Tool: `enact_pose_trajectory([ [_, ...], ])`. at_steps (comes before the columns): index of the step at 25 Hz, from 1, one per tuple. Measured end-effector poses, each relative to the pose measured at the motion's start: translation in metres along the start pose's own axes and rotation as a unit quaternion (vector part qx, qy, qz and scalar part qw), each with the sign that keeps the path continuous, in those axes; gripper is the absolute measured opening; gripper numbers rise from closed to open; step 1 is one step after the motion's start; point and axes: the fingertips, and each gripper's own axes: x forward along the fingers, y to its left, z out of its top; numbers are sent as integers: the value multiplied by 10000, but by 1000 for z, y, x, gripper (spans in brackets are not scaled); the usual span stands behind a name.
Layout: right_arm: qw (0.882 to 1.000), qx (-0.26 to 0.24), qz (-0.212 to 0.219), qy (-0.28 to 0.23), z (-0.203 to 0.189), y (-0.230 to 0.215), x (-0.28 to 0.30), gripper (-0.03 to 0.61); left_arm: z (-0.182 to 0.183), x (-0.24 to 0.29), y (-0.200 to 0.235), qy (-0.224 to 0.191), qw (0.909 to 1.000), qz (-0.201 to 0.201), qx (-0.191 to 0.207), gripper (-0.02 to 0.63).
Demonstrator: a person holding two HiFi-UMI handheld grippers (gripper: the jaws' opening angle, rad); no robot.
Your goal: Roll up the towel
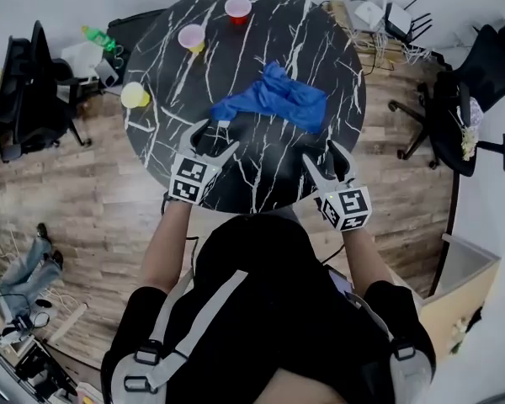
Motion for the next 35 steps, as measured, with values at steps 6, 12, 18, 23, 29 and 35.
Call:
enact_pose_trajectory([
  [6,9994,-45,148,319,-8,-18,24,270,-26,43,14,617,9978,110,194,329],
  [12,9977,-49,252,628,-22,-34,29,262,-53,73,22,1141,9931,162,222,314],
  [18,9950,-62,338,937,-39,-45,41,247,-68,88,28,1533,9877,224,227,296],
  [23,9917,-238,498,1159,-51,-48,61,241,-66,92,32,1502,9881,250,204,288],
  [29,9811,-522,797,1687,-75,-46,91,236,-65,90,43,1519,9876,371,106,190],
  [35,9704,-769,969,2072,-92,-46,107,223,-66,90,47,1611,9857,467,145,79],
])
